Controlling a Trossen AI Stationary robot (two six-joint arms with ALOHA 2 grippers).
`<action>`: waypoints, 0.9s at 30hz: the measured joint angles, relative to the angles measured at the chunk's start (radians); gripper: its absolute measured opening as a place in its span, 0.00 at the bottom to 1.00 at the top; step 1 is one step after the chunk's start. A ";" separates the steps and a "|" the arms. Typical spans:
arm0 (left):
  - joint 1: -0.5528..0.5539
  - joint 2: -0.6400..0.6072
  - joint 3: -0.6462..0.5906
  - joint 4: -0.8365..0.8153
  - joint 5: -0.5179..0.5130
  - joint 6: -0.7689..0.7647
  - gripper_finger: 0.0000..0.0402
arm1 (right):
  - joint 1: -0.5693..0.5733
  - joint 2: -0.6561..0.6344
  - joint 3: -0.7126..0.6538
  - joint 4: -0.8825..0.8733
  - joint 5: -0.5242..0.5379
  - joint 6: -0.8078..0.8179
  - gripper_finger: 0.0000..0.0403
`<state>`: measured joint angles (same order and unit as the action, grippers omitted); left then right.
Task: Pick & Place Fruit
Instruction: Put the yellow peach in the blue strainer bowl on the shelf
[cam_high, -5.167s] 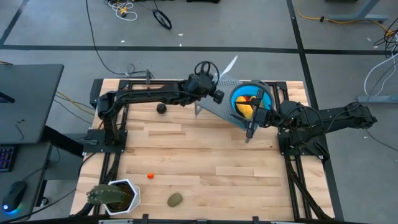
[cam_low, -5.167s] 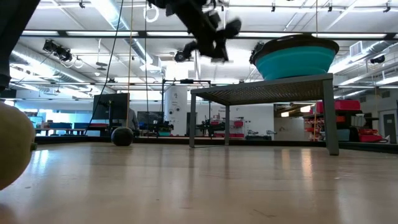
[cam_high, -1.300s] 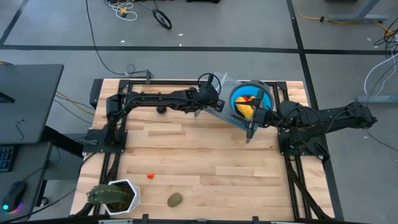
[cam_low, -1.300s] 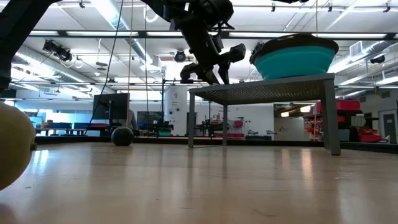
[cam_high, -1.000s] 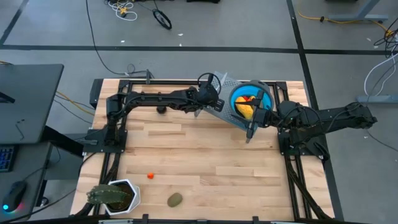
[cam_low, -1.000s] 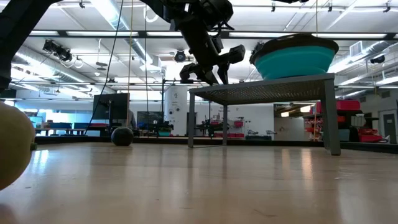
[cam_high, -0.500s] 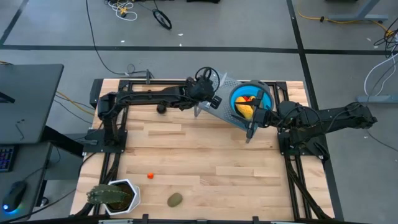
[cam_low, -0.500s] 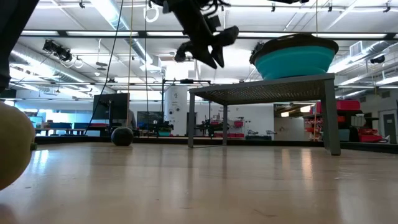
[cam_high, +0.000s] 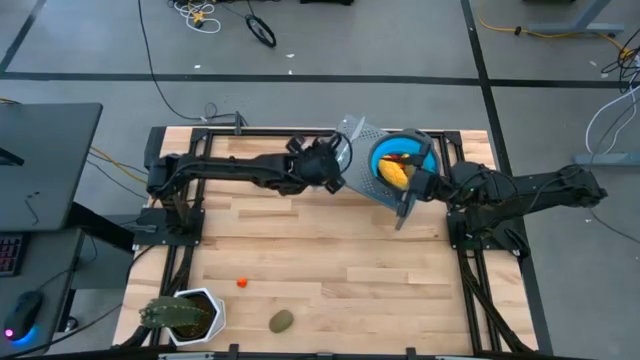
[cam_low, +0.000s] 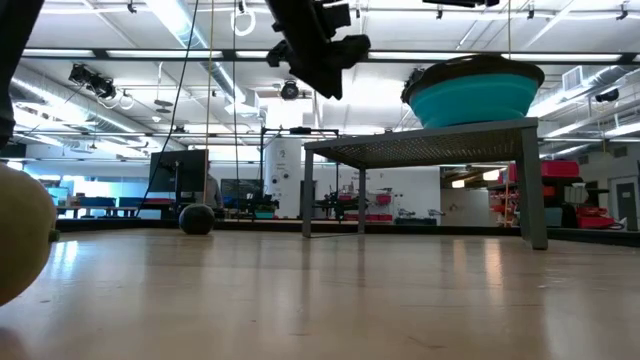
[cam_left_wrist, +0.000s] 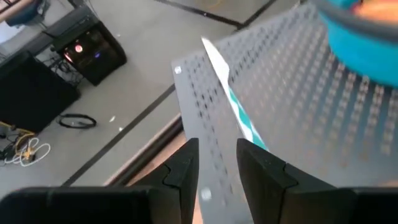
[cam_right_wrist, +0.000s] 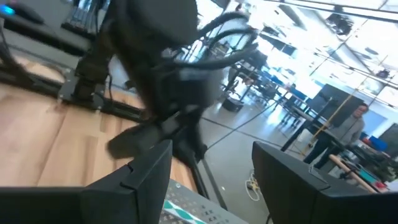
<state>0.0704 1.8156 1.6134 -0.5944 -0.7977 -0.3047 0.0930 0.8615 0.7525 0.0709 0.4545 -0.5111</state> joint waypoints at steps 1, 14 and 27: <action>-0.008 0.000 -0.013 -0.002 -0.005 -0.007 0.29 | 0.000 -0.007 0.000 0.001 0.000 0.006 0.58; -0.081 -0.130 -0.225 -0.093 -0.125 -0.209 0.29 | 0.000 -0.094 0.000 -0.036 -0.010 0.077 0.58; -0.078 -0.305 -0.618 0.084 -0.054 -0.427 0.29 | 0.000 -0.090 0.000 -0.038 -0.035 0.077 0.58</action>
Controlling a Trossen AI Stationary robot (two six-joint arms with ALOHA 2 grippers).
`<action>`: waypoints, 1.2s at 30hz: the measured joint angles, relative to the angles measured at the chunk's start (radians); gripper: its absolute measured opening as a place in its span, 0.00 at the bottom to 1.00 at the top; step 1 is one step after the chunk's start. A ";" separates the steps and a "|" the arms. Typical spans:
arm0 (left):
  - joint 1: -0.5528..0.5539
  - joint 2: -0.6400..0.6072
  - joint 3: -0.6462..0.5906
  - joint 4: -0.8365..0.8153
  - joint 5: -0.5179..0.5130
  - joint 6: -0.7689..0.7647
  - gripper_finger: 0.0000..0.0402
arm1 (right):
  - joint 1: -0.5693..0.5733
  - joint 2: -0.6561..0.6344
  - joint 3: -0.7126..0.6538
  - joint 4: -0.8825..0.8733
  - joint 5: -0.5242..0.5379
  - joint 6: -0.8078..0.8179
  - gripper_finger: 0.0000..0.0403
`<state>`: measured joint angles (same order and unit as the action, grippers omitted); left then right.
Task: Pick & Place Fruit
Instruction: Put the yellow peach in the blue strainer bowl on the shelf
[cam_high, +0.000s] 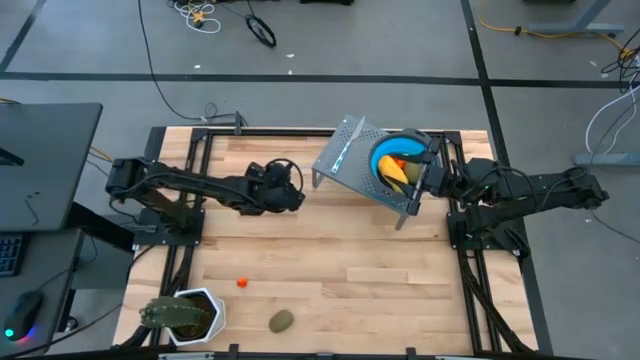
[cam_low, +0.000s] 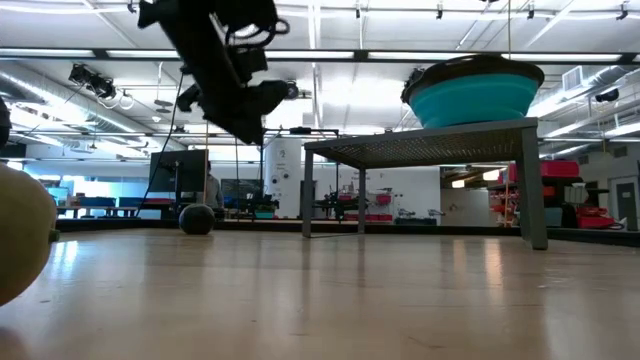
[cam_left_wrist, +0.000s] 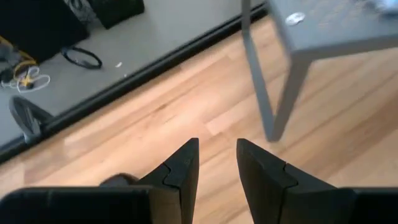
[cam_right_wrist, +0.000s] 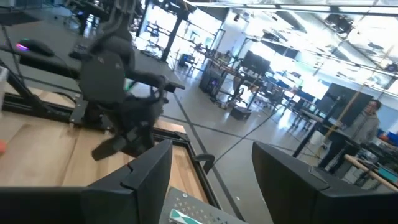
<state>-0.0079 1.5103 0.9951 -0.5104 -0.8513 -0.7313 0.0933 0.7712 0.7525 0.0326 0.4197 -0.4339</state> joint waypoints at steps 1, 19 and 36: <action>0.001 -0.001 -0.019 0.018 0.005 -0.011 0.29 | 0.000 0.000 0.000 0.000 -0.009 0.000 0.58; -0.086 -0.001 -0.140 0.242 0.458 0.082 0.29 | 0.000 0.001 0.000 -0.016 -0.011 0.000 0.58; -0.274 0.000 -0.140 -0.002 0.922 -0.048 0.29 | 0.000 0.001 0.000 -0.031 -0.011 0.000 0.58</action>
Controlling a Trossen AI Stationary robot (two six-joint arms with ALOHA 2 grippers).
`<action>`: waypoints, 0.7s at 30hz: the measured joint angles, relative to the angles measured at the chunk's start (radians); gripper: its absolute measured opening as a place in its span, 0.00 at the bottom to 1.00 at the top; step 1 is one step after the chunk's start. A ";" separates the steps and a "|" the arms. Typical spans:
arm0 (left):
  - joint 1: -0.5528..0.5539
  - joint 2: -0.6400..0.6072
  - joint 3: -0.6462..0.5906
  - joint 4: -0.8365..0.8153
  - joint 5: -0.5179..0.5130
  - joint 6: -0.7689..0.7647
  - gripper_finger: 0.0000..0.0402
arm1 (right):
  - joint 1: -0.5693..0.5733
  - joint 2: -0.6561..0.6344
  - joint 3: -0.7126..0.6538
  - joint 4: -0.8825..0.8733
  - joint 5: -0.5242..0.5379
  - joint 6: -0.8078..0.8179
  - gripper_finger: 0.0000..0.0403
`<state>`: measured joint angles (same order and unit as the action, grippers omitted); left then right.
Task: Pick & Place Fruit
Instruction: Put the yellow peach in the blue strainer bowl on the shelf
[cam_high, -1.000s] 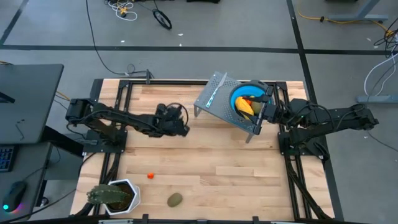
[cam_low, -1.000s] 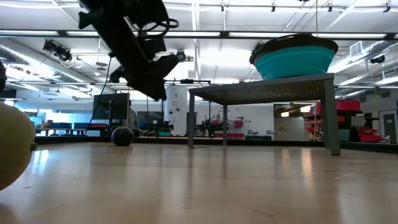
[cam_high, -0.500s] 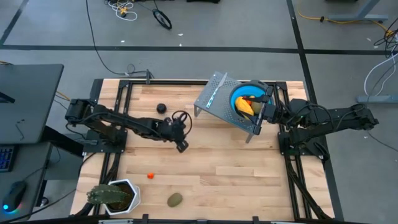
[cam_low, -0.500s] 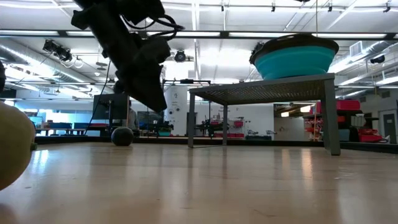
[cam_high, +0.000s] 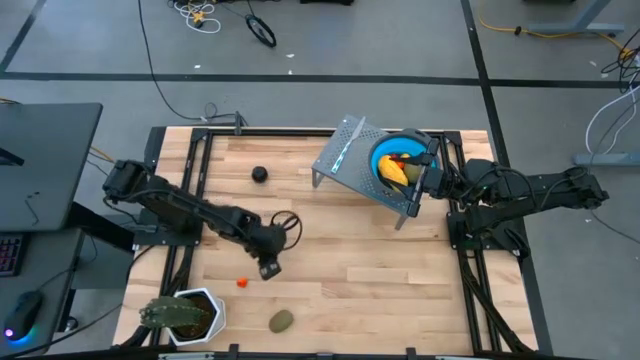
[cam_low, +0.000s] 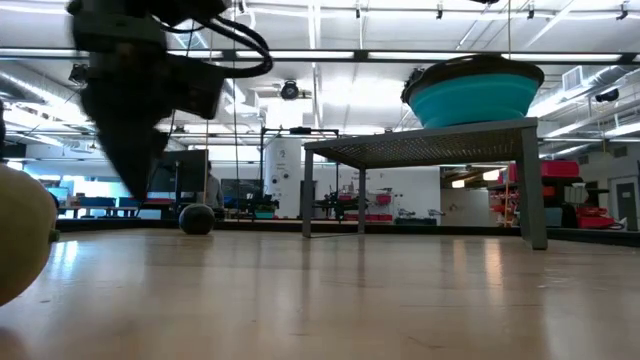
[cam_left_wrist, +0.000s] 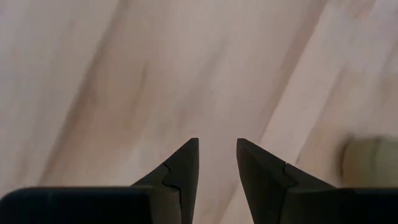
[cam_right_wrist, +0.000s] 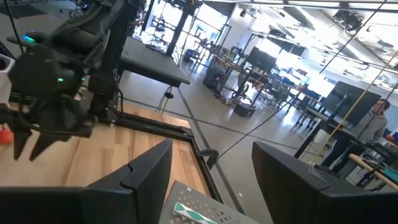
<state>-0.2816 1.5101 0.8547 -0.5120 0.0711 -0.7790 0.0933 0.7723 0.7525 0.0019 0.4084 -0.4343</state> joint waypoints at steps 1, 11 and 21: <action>-0.016 0.000 0.000 -0.022 0.000 -0.016 0.29 | 0.000 0.000 0.000 -0.002 0.000 0.000 0.58; -0.129 0.001 0.097 -0.321 -0.066 -0.208 0.33 | -0.001 0.000 0.000 -0.006 0.000 -0.009 0.58; -0.233 0.011 0.179 -0.461 -0.078 -0.427 0.52 | -0.001 0.000 0.000 -0.028 0.000 -0.011 0.58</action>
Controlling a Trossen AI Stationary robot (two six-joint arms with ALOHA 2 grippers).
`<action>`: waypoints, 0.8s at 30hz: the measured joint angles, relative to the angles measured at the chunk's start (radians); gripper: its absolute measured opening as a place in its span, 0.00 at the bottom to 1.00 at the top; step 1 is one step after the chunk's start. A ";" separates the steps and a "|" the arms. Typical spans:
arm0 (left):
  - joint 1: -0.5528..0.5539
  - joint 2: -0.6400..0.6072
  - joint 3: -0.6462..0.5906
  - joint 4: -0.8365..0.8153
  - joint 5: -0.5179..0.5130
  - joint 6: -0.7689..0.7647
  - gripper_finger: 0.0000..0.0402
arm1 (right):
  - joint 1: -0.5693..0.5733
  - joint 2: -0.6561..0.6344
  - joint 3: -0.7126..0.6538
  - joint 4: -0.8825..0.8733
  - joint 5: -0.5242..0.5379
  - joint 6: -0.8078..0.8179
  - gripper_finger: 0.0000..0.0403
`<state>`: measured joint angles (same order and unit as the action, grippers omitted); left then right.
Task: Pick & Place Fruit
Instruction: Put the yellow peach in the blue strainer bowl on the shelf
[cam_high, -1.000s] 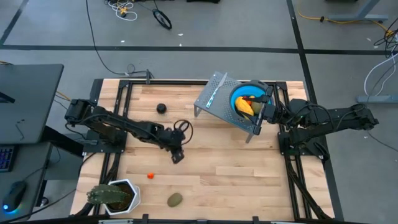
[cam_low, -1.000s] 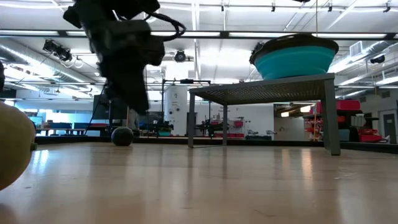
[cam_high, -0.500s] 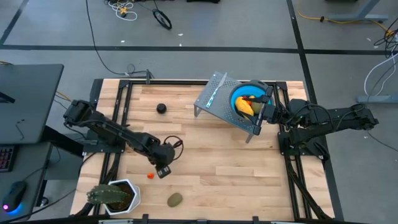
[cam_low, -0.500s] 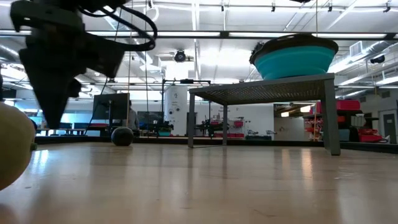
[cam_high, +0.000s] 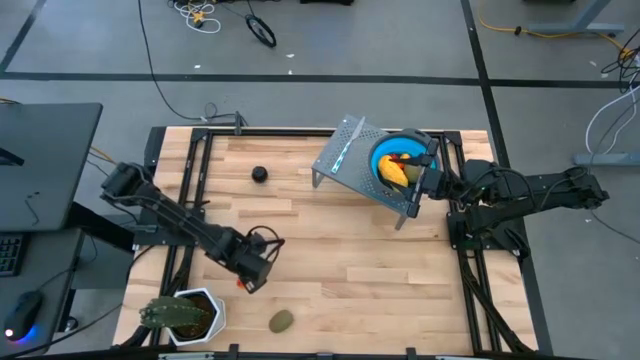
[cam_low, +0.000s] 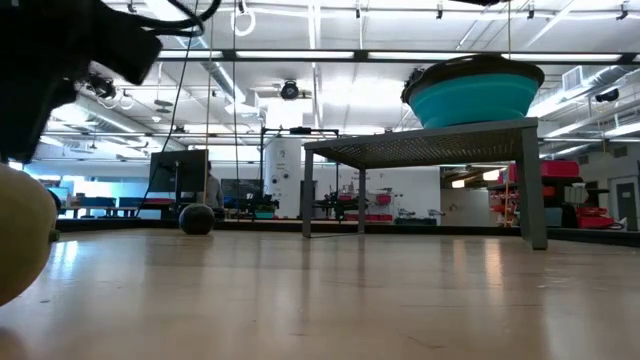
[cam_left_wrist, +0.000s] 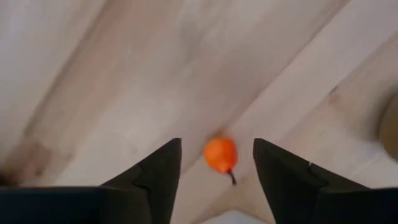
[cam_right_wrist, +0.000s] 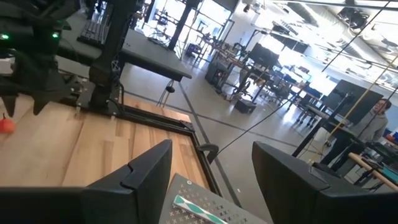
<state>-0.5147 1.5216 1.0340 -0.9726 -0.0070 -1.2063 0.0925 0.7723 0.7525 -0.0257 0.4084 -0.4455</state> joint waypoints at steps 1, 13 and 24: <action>-0.011 0.004 0.000 -0.005 0.009 -0.020 0.54 | 0.000 0.000 0.000 -0.002 0.000 0.000 0.58; -0.061 0.003 -0.005 -0.013 0.036 -0.203 0.63 | 0.000 0.000 0.000 -0.013 0.000 0.000 0.58; -0.093 0.063 -0.007 0.013 0.020 -0.254 0.64 | 0.000 0.000 0.000 -0.013 0.000 0.000 0.58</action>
<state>-0.6078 1.5846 1.0267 -0.9596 0.0130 -1.4604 0.0924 0.7723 0.7523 -0.0383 0.4085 -0.4455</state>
